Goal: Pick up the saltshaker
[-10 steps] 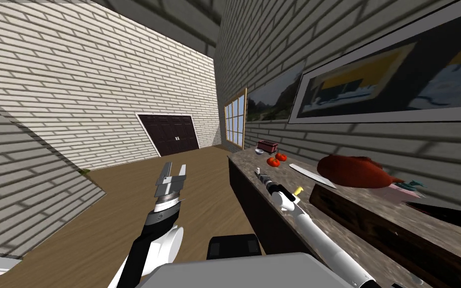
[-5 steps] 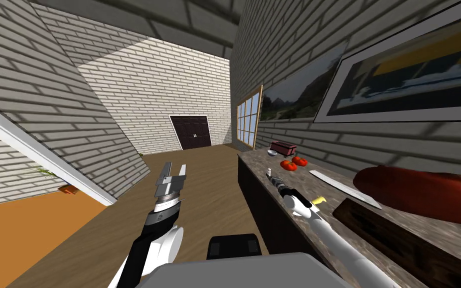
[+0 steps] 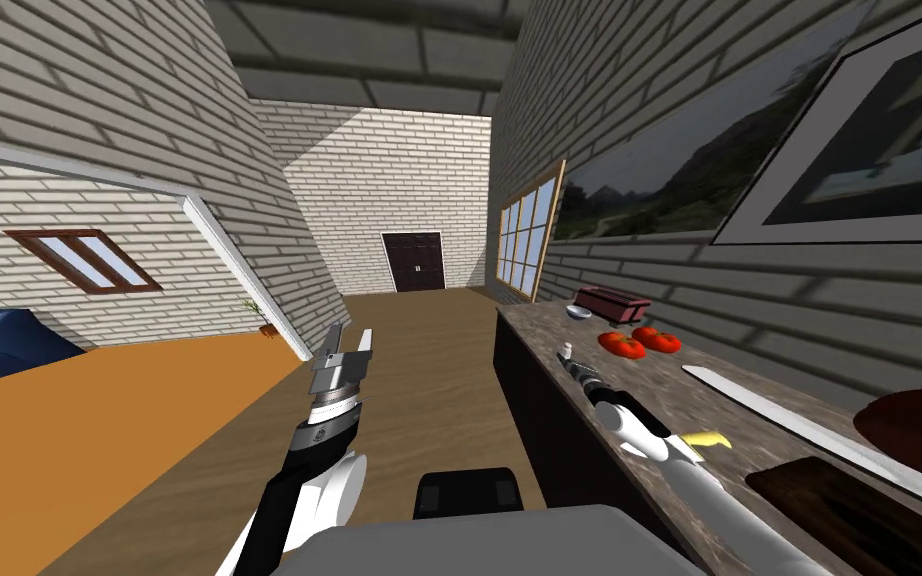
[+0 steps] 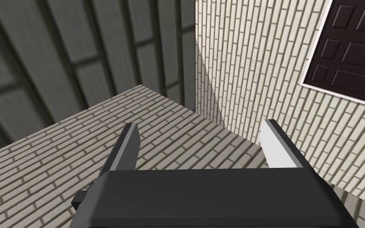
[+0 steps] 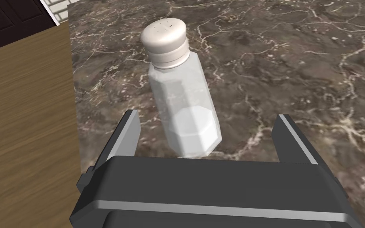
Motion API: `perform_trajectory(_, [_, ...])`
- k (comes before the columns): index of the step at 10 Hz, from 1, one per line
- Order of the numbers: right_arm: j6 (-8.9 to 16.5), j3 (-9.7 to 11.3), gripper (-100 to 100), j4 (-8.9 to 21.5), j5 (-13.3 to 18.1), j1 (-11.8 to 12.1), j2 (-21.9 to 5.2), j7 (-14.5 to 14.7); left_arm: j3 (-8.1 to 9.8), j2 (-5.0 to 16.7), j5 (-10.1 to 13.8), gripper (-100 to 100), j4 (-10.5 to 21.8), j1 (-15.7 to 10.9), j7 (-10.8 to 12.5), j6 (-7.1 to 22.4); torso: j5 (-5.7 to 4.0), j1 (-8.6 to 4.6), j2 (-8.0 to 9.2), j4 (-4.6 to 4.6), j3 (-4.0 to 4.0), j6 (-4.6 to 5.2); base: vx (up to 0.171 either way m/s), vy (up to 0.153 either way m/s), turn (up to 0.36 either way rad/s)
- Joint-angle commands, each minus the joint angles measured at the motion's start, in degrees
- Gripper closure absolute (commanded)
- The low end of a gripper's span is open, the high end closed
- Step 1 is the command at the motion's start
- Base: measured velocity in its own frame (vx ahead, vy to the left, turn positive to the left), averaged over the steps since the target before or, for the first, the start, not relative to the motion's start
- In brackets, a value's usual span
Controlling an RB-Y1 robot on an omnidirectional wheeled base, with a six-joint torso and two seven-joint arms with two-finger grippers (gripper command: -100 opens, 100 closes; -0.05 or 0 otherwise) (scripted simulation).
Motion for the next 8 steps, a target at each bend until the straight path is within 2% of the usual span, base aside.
perform_trajectory(1, [-1.2, 0.7, -100, 1.9, -0.1, -0.2, -0.9, -2.0, 0.00, 0.0, 0.0, 0, 0.0, 0.0, 0.0, 0.0, 0.00, 0.00, 0.00, 0.00, 0.00, 0.00, -0.036, 0.009, 0.113])
perform_trajectory(2, [-3.2, -0.4, -100, 4.2, -1.6, 0.9, -3.4, -4.2, 0.01, 0.0, 0.0, 0, 0.0, 0.0, 0.0, 0.0, -0.02, -0.08, -0.11, -0.03, -0.06, 0.07, -0.067, 0.042, 0.378])
perform_trajectory(3, [-3.2, -0.4, -100, 4.5, -1.6, 0.9, -3.4, -4.2, 0.00, 0.0, 0.0, 0, 0.0, 0.0, 0.0, 0.0, -0.01, -0.01, -0.06, -0.02, -0.04, 0.00, -0.075, 0.036, 0.381])
perform_trajectory(4, [-5.2, -1.5, -100, 7.2, -3.0, 2.0, -5.9, -6.4, 0.00, 0.0, 0.0, 0, 0.0, 0.0, 0.0, 0.0, -0.01, -0.02, -0.05, -0.01, -0.03, 0.01, -0.101, 0.061, 0.470])
perform_trajectory(5, [-5.2, -1.5, -100, 7.2, -3.0, 2.0, -5.9, -6.4, 0.00, 0.0, 0.0, 0, 0.0, 0.0, 0.0, 0.0, 0.02, 0.04, 0.06, 0.01, 0.03, 0.03, -0.081, 0.042, 0.305])
perform_trajectory(6, [-7.2, -2.6, -100, 9.7, -4.5, 3.2, -8.5, -8.5, 0.01, 0.0, 0.0, 0, 0.0, 0.0, 0.0, 0.0, 0.00, 0.00, 0.03, 0.01, 0.02, 0.04, -0.084, 0.050, 0.361])
perform_trajectory(7, [-7.2, -2.6, -100, 9.8, -4.5, 3.2, -8.5, -8.5, 0.00, 0.0, 0.0, 0, 0.0, 0.0, 0.0, 0.0, 0.00, 0.01, 0.01, 0.00, 0.00, 0.00, -0.067, 0.046, 0.380])
perform_trajectory(8, [-7.2, -2.6, -100, 9.8, -4.5, 3.2, -8.5, -8.5, 0.01, 0.0, 0.0, 0, 0.0, 0.0, 0.0, 0.0, 0.00, -0.02, -0.01, 0.00, 0.00, 0.05, -0.029, 0.016, 0.076])
